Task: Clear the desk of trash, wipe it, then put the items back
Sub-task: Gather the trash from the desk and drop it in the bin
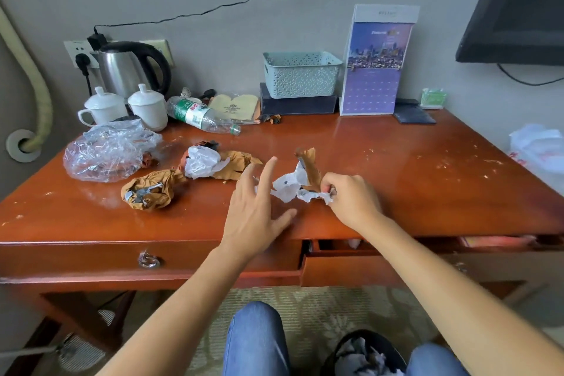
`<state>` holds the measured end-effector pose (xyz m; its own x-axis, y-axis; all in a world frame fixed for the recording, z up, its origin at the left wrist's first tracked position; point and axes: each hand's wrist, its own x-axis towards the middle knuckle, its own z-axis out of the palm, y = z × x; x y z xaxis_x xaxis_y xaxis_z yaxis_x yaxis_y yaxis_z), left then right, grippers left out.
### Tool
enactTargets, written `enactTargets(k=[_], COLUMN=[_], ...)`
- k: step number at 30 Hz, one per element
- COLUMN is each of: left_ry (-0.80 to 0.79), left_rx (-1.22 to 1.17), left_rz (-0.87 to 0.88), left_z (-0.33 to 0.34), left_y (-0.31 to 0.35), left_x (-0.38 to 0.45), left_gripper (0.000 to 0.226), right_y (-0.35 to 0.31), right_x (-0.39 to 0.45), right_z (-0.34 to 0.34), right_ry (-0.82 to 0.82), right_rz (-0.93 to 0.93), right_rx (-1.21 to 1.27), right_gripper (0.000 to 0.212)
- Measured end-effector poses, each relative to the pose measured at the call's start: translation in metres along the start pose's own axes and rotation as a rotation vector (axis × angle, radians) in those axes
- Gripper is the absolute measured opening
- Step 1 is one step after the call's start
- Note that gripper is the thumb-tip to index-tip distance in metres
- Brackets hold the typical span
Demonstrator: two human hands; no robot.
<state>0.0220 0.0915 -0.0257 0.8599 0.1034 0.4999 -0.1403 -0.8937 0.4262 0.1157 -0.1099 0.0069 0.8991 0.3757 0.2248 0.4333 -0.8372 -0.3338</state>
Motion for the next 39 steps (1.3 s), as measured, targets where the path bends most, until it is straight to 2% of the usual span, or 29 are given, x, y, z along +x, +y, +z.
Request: enactTargets(k=[3,6,8,9,11,12,13,16,19,22,24,25,26,28,30,31,35,39], left_ry=[-0.080,-0.135,-0.167,-0.170,-0.180,-0.196,-0.217,-0.297,-0.263,-0.008,0.109,0.118,0.070,-0.164,-0.406,-0.469,-0.414,-0.326], left_rx=[-0.224,-0.319,-0.368,-0.391,-0.450,-0.482,-0.502,-0.484,-0.371,-0.240,-0.100,-0.011,0.070,0.172,0.191,0.207,0.204,0.103], left_rz=[0.059,0.127,0.113,0.107,0.108,0.120,0.139,0.159,0.158,0.283,0.277,0.221,0.141,0.004,-0.060,-0.049,0.073,0.076], left_z=[0.010,0.019,0.024,0.027,0.030,0.032,0.033,0.033,0.022,0.004,0.002,0.004,0.007,0.013,0.022,0.028,0.040,0.036], left_y=[0.030,0.056,0.070,0.077,0.090,0.096,0.101,0.111,0.118,0.119,0.108,0.100,0.090,0.072,0.061,0.060,0.069,0.090], left_x=[0.002,0.000,-0.007,-0.011,-0.022,-0.028,-0.034,-0.048,-0.054,-0.042,-0.019,-0.005,0.009,0.031,0.046,0.048,0.033,0.004], left_gripper=[0.096,0.080,0.065,0.059,0.047,0.041,0.036,0.043,0.060,0.055,0.055,0.058,0.063,0.077,0.088,0.087,0.070,0.041], right_y=[0.012,0.025,0.028,0.028,0.030,0.032,0.035,0.044,0.053,0.062,0.067,0.070,0.072,0.074,0.076,0.078,0.088,0.092], right_x=[-0.028,-0.055,-0.075,-0.084,-0.100,-0.106,-0.112,-0.132,-0.149,-0.157,-0.159,-0.159,-0.159,-0.160,-0.164,-0.167,-0.184,-0.202], right_z=[-0.010,-0.017,-0.021,-0.023,-0.025,-0.026,-0.025,-0.017,-0.013,-0.017,-0.020,-0.020,-0.020,-0.019,-0.018,-0.017,-0.013,-0.020], right_ry=[0.069,0.124,0.142,0.145,0.103,0.066,0.042,0.129,0.172,0.216,0.217,0.219,0.221,0.219,0.233,0.248,0.317,0.195], right_rz=[0.023,0.031,0.041,0.047,0.064,0.075,0.062,0.043,0.143,0.183,0.207,0.211,0.216,0.239,0.272,0.285,0.347,0.463], right_rx=[-0.001,0.055,0.121,0.160,0.270,0.317,0.360,0.446,0.497,0.493,0.506,0.504,0.501,0.483,0.484,0.476,0.450,0.526], right_gripper=[0.022,0.032,0.039,0.048,0.084,0.092,0.086,0.026,0.033,0.051,0.050,0.043,0.037,0.035,0.038,0.039,0.023,0.031])
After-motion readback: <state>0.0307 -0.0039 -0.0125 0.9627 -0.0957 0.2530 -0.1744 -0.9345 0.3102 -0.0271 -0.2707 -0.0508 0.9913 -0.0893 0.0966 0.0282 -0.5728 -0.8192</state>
